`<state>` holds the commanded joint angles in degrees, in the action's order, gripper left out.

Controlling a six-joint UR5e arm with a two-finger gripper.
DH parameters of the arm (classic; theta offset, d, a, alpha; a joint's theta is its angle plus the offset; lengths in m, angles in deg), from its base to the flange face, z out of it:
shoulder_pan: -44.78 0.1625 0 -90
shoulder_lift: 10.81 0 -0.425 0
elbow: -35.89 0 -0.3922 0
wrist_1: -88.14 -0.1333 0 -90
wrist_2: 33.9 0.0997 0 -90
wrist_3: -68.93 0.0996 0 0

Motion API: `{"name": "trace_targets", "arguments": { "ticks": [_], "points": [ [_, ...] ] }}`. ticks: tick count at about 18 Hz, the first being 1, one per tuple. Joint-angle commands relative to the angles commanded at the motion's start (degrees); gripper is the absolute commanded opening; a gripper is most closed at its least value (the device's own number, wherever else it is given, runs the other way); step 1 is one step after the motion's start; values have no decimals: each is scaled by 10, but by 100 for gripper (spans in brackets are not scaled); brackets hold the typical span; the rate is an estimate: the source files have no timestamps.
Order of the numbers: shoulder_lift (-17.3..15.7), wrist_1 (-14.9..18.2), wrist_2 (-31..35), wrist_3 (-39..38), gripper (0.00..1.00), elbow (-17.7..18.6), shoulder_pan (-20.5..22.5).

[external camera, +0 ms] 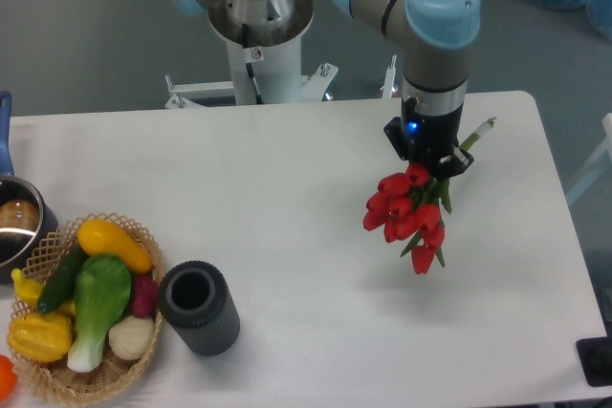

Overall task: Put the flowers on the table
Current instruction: 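Lower the held red tulips toward the table with the gripper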

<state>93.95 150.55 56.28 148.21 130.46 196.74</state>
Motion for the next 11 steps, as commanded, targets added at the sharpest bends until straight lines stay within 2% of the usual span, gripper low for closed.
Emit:
{"name": "trace_targets", "arguments": {
  "ticks": [7,11],
  "points": [
    [30,0,4,-1,0,-23,5],
    [43,-3,3,-2,0,-23,4]
  ]
}}
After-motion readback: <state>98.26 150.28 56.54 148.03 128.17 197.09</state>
